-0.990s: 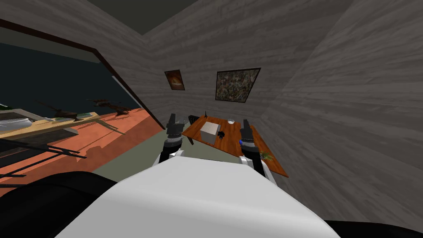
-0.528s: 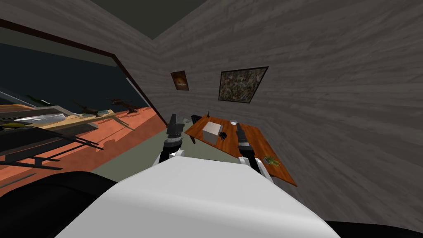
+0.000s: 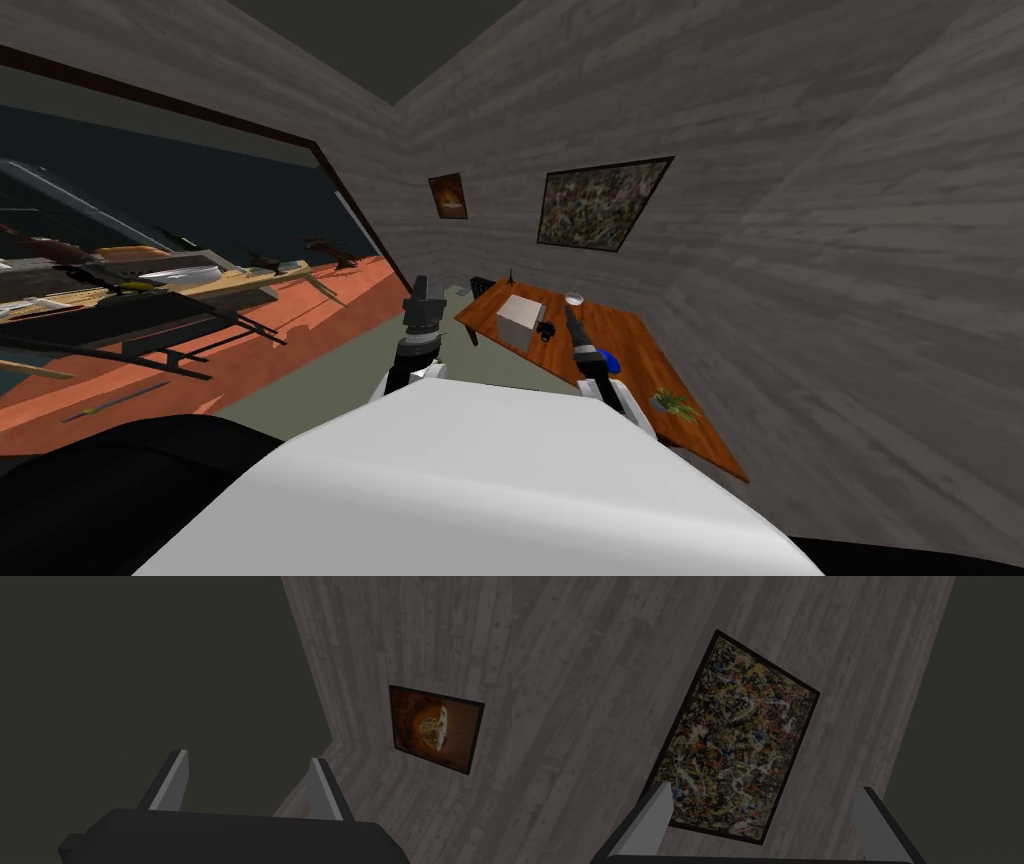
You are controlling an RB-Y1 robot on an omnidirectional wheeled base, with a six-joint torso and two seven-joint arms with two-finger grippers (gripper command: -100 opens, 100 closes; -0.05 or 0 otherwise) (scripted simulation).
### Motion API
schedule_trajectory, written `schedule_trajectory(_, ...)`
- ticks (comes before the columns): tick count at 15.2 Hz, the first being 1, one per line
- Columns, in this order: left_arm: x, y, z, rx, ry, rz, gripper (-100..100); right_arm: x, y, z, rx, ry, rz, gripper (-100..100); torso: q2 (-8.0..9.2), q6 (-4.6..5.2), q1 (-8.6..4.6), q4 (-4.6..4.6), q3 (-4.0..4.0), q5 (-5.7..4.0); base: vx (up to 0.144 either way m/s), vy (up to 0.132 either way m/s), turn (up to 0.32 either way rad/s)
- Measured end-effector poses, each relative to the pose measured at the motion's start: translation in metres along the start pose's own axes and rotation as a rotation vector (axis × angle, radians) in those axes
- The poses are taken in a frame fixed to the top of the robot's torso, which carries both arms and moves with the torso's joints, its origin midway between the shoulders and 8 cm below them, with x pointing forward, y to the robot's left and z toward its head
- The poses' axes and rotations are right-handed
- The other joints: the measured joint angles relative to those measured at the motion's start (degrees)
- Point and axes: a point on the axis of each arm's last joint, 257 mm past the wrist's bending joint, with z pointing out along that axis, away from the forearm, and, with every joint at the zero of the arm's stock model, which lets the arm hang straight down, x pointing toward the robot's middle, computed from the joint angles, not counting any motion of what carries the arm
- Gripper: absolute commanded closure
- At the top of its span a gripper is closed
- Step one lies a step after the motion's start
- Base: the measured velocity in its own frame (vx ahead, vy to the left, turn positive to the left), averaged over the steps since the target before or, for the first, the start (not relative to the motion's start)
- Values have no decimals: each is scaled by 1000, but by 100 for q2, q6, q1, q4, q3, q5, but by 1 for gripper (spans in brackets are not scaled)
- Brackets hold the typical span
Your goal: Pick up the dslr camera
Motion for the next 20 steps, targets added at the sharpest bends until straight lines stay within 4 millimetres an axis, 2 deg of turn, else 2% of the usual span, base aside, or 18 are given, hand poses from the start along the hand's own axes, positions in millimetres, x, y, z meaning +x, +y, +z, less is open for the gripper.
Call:
schedule_trajectory(7, 0, 0, 0, 0, 0, 0, 0, 28, -73, -8, 155, 94, -50, -100, -2, -1, 2, 0, -1, 1, 7, 16, 147)
schedule_trajectory(13, 0, 0, 0, 0, 0, 0, 0, 40, -132, -17, 280, 157, -89, -100, -3, 1, 0, 0, -1, 0, 9, 13, 115)
schedule_trajectory(20, 0, 0, 0, 0, 0, 0, 0, 45, -208, -43, 456, 234, -154, -100, -4, 1, 2, -1, -2, 1, 14, 18, 164)
